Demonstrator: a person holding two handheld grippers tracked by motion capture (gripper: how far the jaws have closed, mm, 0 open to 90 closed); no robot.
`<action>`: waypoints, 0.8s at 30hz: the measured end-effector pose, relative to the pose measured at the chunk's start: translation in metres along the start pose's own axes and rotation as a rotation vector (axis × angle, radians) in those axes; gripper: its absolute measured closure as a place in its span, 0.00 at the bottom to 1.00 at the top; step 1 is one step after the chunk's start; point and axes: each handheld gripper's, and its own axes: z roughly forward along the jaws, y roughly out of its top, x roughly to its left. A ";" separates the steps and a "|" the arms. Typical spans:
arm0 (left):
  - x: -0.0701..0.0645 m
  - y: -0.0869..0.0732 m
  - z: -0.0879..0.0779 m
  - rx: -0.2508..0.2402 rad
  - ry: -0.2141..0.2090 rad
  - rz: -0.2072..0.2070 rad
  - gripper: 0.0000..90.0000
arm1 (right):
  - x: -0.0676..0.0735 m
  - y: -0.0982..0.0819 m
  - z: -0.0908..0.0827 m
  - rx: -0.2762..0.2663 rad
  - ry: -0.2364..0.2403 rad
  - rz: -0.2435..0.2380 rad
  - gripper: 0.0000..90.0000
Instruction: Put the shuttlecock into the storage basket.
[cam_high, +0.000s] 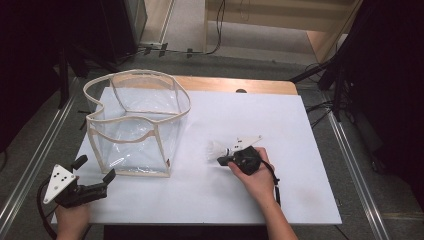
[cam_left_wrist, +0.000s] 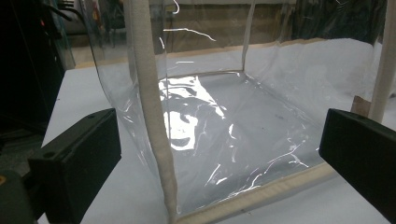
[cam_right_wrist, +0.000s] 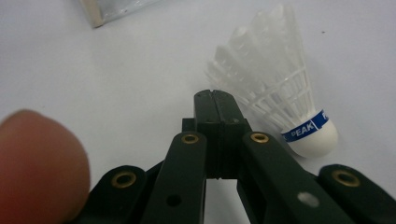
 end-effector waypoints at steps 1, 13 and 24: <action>0.000 0.000 0.000 -0.001 0.000 -0.001 0.00 | -0.004 0.002 0.001 0.002 -0.011 0.007 0.97; 0.000 0.000 0.000 0.001 0.001 0.002 0.00 | -0.020 0.014 0.008 0.012 -0.066 0.035 0.97; 0.000 0.000 0.000 0.001 0.000 0.002 0.00 | -0.041 0.016 0.009 -0.013 -0.136 0.110 0.97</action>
